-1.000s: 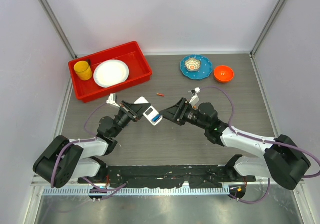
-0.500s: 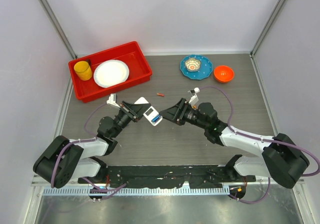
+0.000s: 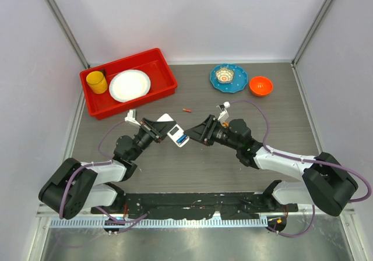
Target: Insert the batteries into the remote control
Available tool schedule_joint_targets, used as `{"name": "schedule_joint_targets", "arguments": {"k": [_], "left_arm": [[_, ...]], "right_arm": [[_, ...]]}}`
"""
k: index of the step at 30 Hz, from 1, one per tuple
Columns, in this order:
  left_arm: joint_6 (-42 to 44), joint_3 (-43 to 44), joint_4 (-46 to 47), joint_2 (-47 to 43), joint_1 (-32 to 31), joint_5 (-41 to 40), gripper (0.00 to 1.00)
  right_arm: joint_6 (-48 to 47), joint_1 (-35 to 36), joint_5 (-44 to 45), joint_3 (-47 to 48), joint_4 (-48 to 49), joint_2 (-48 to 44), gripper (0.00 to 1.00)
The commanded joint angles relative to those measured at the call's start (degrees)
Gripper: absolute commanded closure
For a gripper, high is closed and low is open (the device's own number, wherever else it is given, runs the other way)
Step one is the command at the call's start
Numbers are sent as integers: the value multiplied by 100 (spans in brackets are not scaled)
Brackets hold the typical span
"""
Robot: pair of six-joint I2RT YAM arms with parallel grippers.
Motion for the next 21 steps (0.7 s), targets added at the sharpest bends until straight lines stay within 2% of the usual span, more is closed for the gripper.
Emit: {"name": "schedule_joint_targets", "arguments": {"k": [1, 12, 21], "left_arm": [[-49, 90, 1564, -110, -21, -87, 100], [-67, 90, 1547, -145, -12, -122, 100], [-75, 116, 1556, -137, -21, -131, 100]], "right_arm": [[-50, 142, -138, 181, 58, 111, 52], [-67, 186, -94, 145, 58, 182, 65], [-58, 291, -50, 181, 93, 296, 71]]}}
